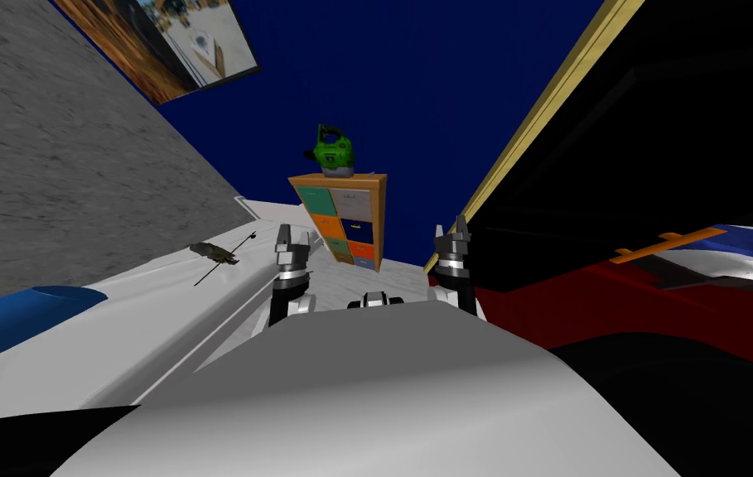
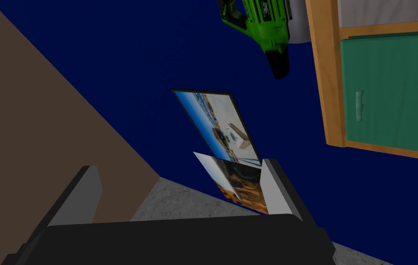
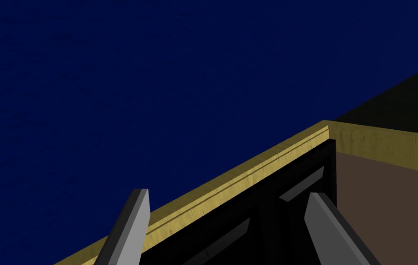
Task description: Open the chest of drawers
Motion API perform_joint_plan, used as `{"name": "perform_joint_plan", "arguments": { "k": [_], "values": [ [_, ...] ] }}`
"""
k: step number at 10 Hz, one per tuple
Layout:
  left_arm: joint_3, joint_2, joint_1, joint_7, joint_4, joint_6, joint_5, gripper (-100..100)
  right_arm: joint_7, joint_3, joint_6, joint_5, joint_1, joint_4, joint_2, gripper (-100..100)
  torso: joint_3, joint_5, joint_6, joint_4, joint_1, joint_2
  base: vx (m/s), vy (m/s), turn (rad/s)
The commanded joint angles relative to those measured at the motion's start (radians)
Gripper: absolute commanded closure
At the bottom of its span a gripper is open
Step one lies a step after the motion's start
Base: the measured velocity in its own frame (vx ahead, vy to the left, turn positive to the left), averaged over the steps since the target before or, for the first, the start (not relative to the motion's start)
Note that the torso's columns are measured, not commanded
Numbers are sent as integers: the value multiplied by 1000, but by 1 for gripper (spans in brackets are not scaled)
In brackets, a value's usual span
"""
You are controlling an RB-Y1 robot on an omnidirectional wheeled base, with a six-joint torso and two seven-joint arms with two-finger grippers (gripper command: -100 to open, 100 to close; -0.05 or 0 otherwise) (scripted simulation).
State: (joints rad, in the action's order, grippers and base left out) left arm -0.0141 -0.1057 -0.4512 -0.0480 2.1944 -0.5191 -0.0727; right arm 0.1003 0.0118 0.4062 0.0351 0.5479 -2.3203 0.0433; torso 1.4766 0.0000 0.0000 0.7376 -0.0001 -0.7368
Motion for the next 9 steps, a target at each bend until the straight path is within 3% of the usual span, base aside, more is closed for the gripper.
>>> {"name": "perform_joint_plan", "arguments": {
  "k": [1, 4, 9],
  "values": [
    [5, -36, 18, 6, -51, 7, -5, -100, 0, 0, 0, 0, 0, 0, 0, 0, 0, 0, 0, 0, -1, 0, 71, -14, -39],
    [13, -48, 36, 14, -115, 11, -11, -100, 0, 0, 0, 0, 0, 0, 0, 0, -1, 0, 0, 0, 0, -1, 76, -13, -45],
    [26, -31, 66, 27, -215, 18, -21, -100, 0, 0, 0, 0, 0, 0, 0, 0, -1, 0, 0, 0, -1, -1, 67, -8, -39]
  ]
}}
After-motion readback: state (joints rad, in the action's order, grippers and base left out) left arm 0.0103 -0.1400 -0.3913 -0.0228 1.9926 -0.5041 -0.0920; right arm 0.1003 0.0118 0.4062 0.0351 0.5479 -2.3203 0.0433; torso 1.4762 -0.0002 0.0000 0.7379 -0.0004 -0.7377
